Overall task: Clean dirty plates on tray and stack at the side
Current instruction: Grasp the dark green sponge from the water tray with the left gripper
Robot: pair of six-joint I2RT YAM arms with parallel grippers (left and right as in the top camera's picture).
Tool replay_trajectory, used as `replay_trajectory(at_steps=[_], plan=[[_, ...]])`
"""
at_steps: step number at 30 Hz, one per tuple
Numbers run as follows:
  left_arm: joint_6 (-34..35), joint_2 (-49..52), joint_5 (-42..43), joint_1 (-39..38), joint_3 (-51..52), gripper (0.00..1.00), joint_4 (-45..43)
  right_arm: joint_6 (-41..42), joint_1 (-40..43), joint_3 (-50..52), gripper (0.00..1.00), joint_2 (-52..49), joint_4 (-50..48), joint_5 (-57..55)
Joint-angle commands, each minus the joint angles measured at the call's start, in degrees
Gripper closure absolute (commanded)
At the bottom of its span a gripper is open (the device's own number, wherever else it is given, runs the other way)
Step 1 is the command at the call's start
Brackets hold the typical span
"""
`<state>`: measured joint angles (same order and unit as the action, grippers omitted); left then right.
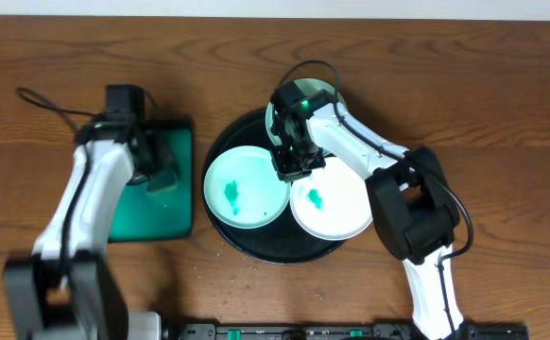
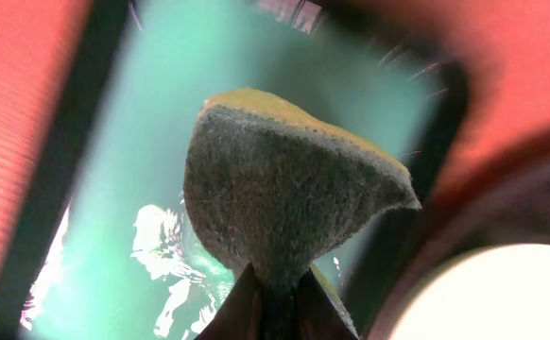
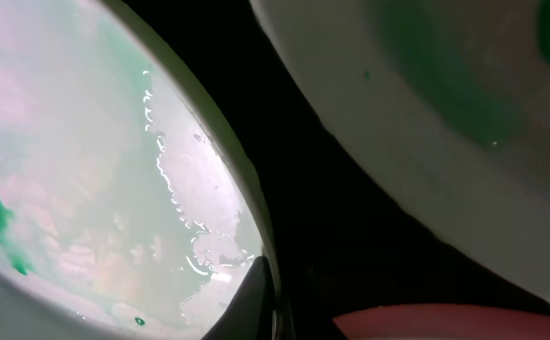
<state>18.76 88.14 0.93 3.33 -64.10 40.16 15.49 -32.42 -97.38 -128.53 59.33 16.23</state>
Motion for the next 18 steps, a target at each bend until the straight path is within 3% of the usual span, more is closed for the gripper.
replay_trajectory(at_steps=[1,13,18], plan=[[-3.91,-10.67,-0.13,0.09,-0.55,0.93,0.48,-0.35,-0.35,0.02,0.98,-0.81,0.55,0.26],[-13.20,-37.88,-1.57,0.09,-0.55,0.93,-4.44,-0.79,-0.35,0.02,0.97,-0.81,0.20,0.26],[-14.08,-43.08,-1.57,0.09,-0.55,0.93,-6.29,-0.79,-0.35,0.02,0.97,-0.81,0.22,0.26]])
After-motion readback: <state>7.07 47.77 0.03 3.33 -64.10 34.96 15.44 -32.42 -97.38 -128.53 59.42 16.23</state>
